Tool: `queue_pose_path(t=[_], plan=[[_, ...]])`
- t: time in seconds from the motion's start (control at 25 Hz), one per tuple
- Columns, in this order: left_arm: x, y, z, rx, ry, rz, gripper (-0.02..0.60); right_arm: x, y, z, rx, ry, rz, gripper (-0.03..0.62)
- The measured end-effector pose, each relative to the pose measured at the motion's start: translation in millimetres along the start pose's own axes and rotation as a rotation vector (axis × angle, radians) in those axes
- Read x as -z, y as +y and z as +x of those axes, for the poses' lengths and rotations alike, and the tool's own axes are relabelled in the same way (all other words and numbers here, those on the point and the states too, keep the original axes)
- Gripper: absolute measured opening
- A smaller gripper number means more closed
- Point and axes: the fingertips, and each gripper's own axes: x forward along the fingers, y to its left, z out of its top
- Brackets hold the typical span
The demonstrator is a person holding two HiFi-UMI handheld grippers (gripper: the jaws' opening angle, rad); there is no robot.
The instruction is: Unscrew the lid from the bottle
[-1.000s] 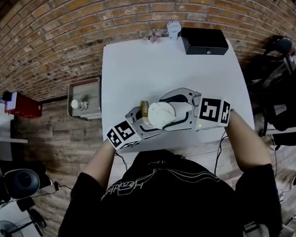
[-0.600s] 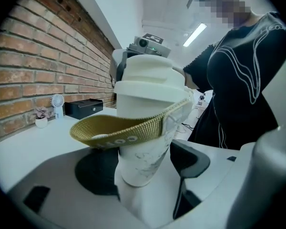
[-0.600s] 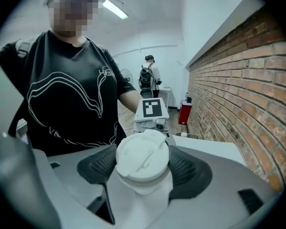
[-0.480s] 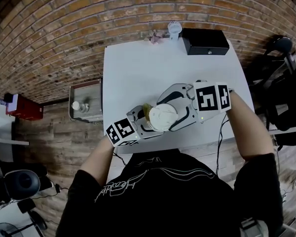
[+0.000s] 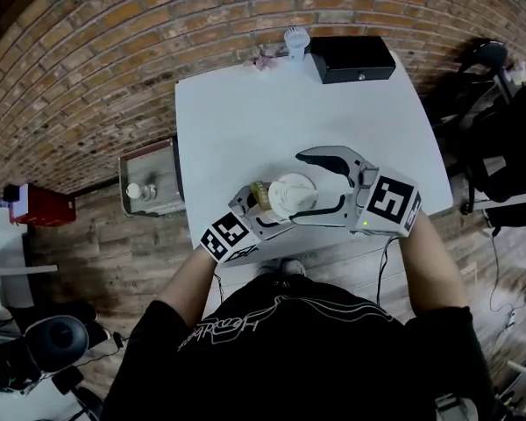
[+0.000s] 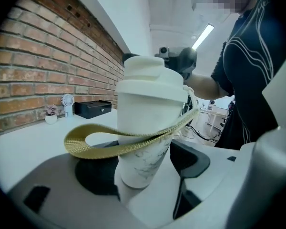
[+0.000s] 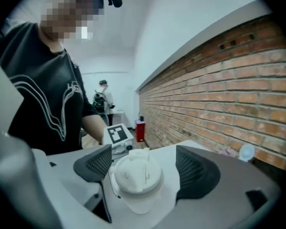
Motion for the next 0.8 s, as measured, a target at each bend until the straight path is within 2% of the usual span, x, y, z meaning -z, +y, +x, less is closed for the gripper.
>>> queue_pose_path(t=[0.08,0.2,0.4,0.6,0.8], plan=[[-1,1,1,-0.002,0.009,0.002,0.354,4,-9,-8,0.161,-0.048,0.103,0.399],[-1,1,1,0.004,0.027,0.005,0.354,7,-8,-10,0.321,-0.111,0.253,0.399],[-1,2,2,0.006,0.003,0.003,0.354,30,-6,2,0.568,-0.022,0.331,0.371],[-3,2,3,0.014,-0.005,0.01,0.354,39,-8,6,0.677,0.045,0.323,0.345],[-2,1,3,0.016,-0.015,0.006,0.354,40,-7,5,0.715,0.043,0.339,0.345]])
